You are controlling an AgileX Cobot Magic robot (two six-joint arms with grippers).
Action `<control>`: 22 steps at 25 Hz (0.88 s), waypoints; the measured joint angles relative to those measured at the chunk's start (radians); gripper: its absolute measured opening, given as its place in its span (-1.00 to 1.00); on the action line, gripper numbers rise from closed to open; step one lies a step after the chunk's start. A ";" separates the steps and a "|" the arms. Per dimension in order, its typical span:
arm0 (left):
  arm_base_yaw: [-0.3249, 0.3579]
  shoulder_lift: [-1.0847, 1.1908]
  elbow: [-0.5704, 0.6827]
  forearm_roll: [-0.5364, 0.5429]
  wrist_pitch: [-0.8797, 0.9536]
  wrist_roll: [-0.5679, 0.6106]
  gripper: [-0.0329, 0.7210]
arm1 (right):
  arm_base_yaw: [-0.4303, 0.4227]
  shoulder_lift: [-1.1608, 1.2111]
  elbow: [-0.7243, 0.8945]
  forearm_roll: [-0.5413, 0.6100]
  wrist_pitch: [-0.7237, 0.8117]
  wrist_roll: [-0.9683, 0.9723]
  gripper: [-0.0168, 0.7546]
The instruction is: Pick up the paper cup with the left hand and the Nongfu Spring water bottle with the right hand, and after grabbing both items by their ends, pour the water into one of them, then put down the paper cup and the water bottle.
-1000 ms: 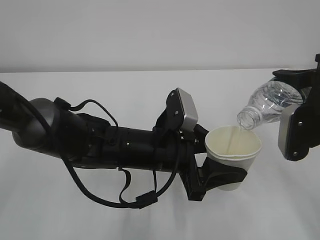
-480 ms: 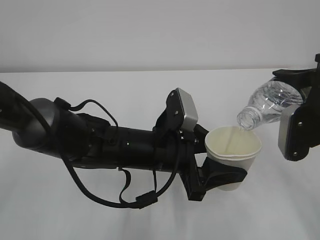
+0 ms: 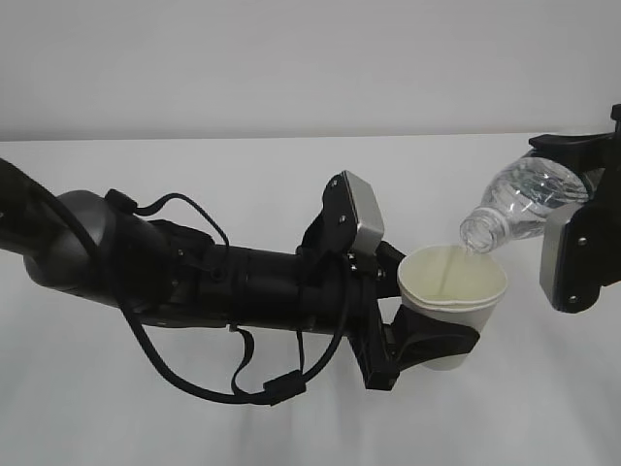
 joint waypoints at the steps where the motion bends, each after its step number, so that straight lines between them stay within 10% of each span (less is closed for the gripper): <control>1: 0.000 0.000 0.000 0.000 0.000 0.000 0.37 | 0.000 0.000 0.000 0.000 0.000 -0.001 0.14; 22: 0.000 0.000 0.000 0.000 0.000 0.000 0.37 | 0.000 0.000 0.000 0.000 -0.004 -0.014 0.14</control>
